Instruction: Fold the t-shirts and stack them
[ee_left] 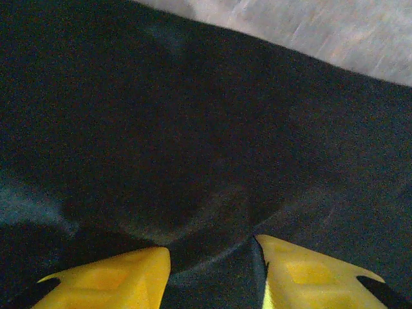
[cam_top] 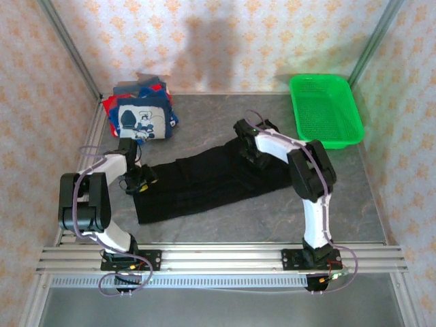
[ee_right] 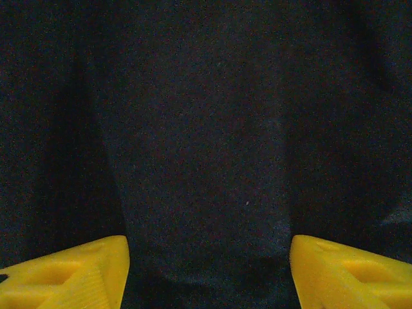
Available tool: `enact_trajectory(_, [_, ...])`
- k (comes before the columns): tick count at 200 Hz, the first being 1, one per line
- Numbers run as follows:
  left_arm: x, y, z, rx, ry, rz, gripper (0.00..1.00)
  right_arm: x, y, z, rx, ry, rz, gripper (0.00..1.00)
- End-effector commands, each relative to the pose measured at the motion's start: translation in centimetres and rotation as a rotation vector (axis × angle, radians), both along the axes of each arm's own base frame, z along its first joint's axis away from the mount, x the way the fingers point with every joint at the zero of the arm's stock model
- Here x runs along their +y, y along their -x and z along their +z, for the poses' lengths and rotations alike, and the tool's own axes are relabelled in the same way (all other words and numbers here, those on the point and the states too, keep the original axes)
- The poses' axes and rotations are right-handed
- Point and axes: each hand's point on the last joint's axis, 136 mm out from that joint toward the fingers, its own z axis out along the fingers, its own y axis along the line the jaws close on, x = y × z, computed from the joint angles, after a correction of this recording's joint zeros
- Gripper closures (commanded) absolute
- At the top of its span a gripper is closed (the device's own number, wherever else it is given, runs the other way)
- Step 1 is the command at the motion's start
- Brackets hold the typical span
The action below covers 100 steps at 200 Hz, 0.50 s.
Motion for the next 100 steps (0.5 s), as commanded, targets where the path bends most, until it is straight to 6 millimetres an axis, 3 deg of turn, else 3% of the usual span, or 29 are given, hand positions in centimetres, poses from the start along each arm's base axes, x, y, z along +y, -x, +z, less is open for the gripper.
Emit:
enact_trajectory(1, [-1.3, 5.4, -2.5, 0.181, 0.074, 0.077, 0.58, -0.3, -2.3, -2.2, 0.046, 0.090, 0.016, 0.32])
enact_trajectory(52, [-3.8, 7.5, -3.3, 0.217, 0.203, 0.166, 0.58, 2.3, -10.6, -3.2, -0.032, 0.059, 0.048, 0.31])
enact_trajectory(100, [-7.7, 8.7, -3.6, 0.235, 0.263, 0.211, 0.56, 4.6, -17.3, -0.4, -0.239, 0.012, 0.153, 0.31])
